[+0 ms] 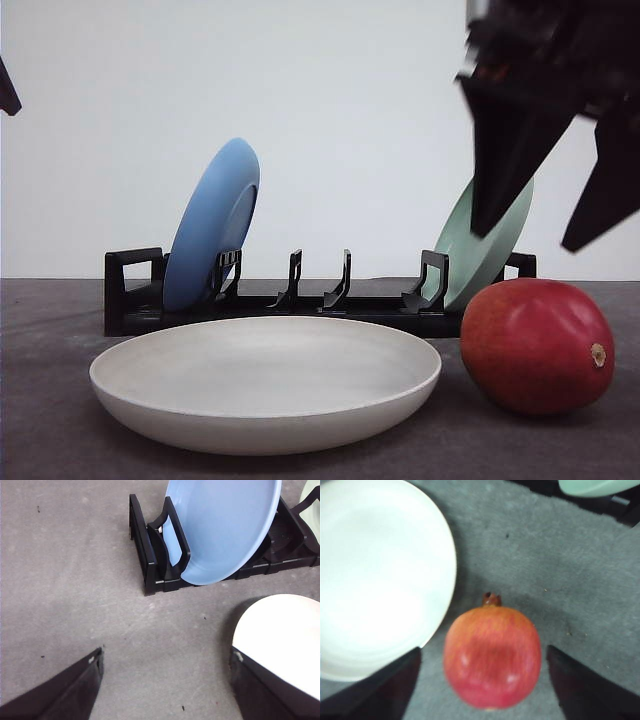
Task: Place pomegranate in white plate
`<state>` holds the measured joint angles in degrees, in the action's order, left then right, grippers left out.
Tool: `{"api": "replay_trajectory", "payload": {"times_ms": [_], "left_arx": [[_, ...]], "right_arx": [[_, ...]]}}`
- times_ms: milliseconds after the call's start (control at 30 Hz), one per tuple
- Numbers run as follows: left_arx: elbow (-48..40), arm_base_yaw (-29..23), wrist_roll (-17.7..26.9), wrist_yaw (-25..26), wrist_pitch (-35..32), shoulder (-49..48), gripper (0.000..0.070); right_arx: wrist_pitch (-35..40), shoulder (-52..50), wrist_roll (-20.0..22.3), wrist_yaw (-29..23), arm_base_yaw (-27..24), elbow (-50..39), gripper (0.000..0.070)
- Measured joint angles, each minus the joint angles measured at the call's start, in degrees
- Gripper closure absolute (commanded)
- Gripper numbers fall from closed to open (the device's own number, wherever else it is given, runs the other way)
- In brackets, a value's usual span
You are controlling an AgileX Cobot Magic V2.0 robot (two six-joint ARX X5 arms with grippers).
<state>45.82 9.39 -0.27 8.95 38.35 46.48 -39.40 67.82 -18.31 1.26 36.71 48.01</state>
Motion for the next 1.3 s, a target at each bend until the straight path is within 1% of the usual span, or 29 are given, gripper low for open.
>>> {"api": "replay_trajectory", "payload": {"times_ms": [67,100,200,267,533,600,700,767,867,933,1000,1100,1200,1300], "left_arx": [[0.0,0.0,0.0,0.0,0.0,0.0,0.0238],[0.0,0.0,0.0,0.0,0.0,0.0,0.0238],[0.0,0.0,0.0,0.0,0.0,0.0,0.0248],[0.0,0.0,0.0,0.0,0.0,0.0,0.0280],[0.0,0.0,0.0,0.0,0.0,0.0,0.0283],[0.0,0.0,0.0,0.0,0.0,0.0,0.0283],[0.0,0.0,0.0,0.0,0.0,0.0,0.0282],[0.0,0.0,0.0,0.0,0.0,0.0,0.0282],[0.0,0.0,0.0,0.0,0.0,0.0,0.0282],[0.0,0.0,0.0,0.0,0.0,0.0,0.0282],[0.0,0.0,0.0,0.0,0.0,0.0,0.0282],[0.0,0.0,0.0,0.0,0.0,0.0,0.0282],[0.0,0.0,-0.2,0.0,0.0,0.0,0.0282],[0.0,0.0,-0.4,0.0,0.0,0.0,0.0282]], "right_arx": [[0.2,1.7,0.0,0.0,0.0,0.0,0.0043],[0.2,2.5,0.0,0.0,0.0,0.0,0.0029],[0.2,4.5,0.0,0.0,0.0,0.0,0.0025],[0.2,5.8,0.0,0.0,0.0,0.0,0.0025],[0.4,10.1,-0.1,0.2,0.0,0.0,0.0028],[0.7,10.9,-0.1,0.2,0.0,0.0,0.0039],[0.7,11.9,-0.2,0.2,0.0,0.0,0.0128],[0.7,12.2,-0.2,0.3,0.0,0.0,0.0149],[0.5,12.3,-0.2,0.8,0.0,0.1,0.0154],[-1.0,12.3,-0.2,1.5,0.0,0.7,0.0154],[-3.6,12.4,-0.1,1.7,-0.1,2.0,0.0154],[-4.5,12.4,0.3,1.8,0.1,5.1,0.0154],[-1.6,12.4,0.8,3.4,1.3,7.7,0.0154],[2.6,12.4,1.4,6.0,3.5,7.9,0.0154]]}}
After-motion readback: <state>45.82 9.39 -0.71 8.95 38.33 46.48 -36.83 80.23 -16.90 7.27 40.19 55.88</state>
